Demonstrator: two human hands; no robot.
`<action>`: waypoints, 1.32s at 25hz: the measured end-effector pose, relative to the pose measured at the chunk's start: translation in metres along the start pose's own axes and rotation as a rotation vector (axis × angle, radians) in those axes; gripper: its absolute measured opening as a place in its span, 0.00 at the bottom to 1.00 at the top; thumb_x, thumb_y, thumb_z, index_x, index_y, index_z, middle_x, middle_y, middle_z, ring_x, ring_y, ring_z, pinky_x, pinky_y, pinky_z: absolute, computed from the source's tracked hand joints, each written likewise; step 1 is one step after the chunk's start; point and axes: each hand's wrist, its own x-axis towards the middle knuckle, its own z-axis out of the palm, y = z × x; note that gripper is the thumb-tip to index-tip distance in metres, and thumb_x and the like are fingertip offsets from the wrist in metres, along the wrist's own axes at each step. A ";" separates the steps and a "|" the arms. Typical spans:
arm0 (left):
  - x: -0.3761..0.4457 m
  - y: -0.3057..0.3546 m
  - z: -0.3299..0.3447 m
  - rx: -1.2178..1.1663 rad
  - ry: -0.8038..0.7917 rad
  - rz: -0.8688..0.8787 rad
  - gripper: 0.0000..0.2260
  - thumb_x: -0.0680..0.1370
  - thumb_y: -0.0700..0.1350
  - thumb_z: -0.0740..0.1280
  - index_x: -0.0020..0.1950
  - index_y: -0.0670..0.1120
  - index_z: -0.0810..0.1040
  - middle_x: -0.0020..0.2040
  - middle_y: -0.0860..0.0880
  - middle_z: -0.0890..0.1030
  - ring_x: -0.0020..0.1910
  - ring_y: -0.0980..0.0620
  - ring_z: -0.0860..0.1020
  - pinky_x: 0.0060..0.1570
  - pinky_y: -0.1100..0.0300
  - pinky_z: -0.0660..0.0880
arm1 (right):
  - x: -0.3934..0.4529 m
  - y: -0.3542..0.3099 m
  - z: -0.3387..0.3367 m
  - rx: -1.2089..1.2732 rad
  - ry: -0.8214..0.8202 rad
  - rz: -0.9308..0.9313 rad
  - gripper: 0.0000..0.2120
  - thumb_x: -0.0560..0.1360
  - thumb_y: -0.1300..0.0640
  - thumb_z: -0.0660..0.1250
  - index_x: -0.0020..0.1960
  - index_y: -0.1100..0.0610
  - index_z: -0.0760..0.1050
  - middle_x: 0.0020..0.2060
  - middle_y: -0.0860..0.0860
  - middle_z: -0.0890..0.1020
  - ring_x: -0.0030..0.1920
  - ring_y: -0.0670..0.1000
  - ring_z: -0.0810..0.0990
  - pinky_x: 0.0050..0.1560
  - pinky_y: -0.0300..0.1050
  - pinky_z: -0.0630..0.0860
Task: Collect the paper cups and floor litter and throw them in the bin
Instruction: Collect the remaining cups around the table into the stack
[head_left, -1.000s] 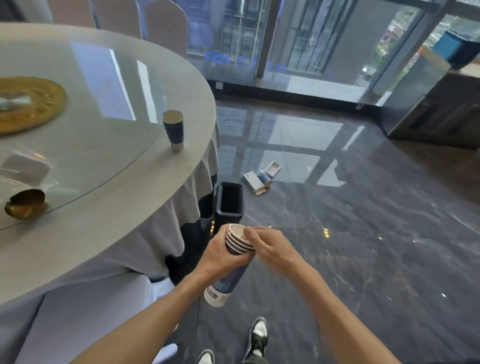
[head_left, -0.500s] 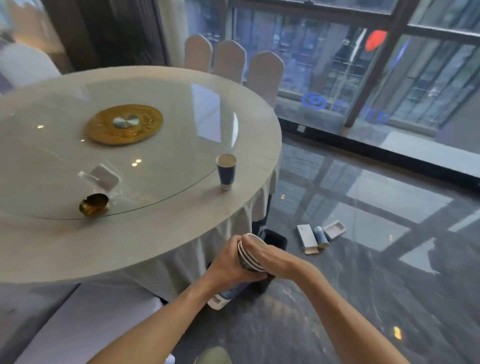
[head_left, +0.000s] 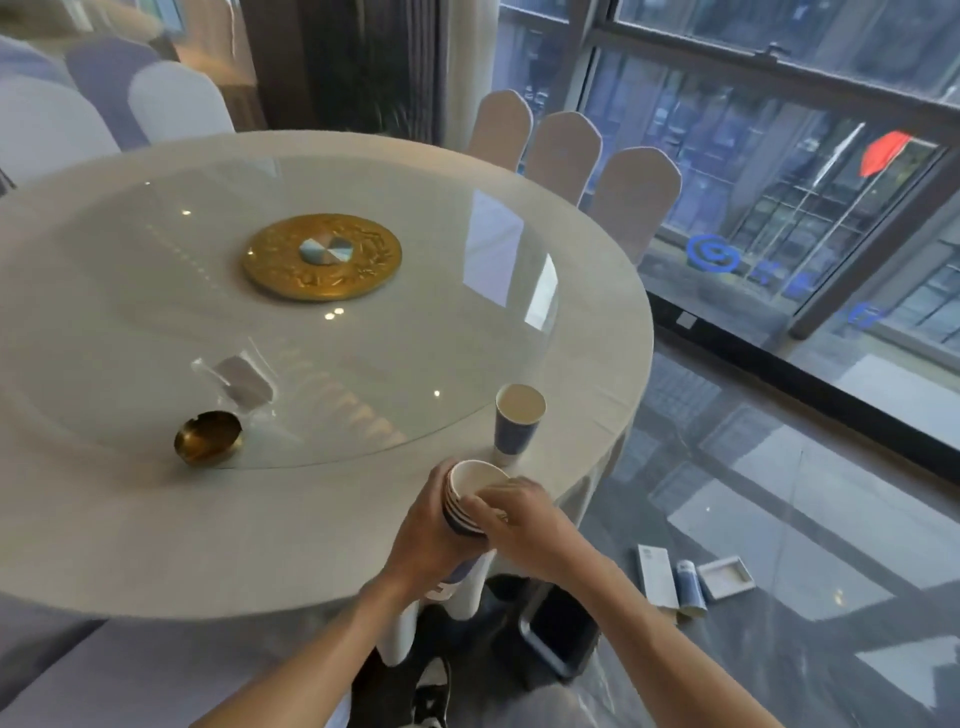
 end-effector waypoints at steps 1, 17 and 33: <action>0.026 -0.003 -0.005 -0.021 0.004 -0.005 0.38 0.63 0.52 0.85 0.68 0.62 0.70 0.59 0.59 0.83 0.56 0.58 0.82 0.53 0.63 0.80 | 0.025 0.005 -0.011 -0.030 0.091 -0.050 0.24 0.81 0.38 0.56 0.49 0.52 0.85 0.46 0.47 0.86 0.47 0.49 0.81 0.56 0.55 0.77; 0.164 -0.008 -0.032 -0.065 0.231 -0.098 0.44 0.61 0.55 0.87 0.72 0.59 0.69 0.66 0.58 0.80 0.64 0.52 0.79 0.59 0.56 0.78 | 0.168 0.125 -0.023 0.153 0.178 0.416 0.49 0.68 0.47 0.81 0.78 0.56 0.56 0.71 0.56 0.70 0.65 0.55 0.72 0.61 0.45 0.71; 0.230 0.142 0.032 -0.091 0.096 0.202 0.44 0.66 0.50 0.85 0.76 0.49 0.67 0.66 0.55 0.77 0.63 0.54 0.76 0.53 0.78 0.73 | 0.107 0.156 -0.080 0.393 0.293 0.403 0.36 0.60 0.44 0.82 0.61 0.48 0.67 0.50 0.45 0.80 0.51 0.46 0.82 0.52 0.52 0.82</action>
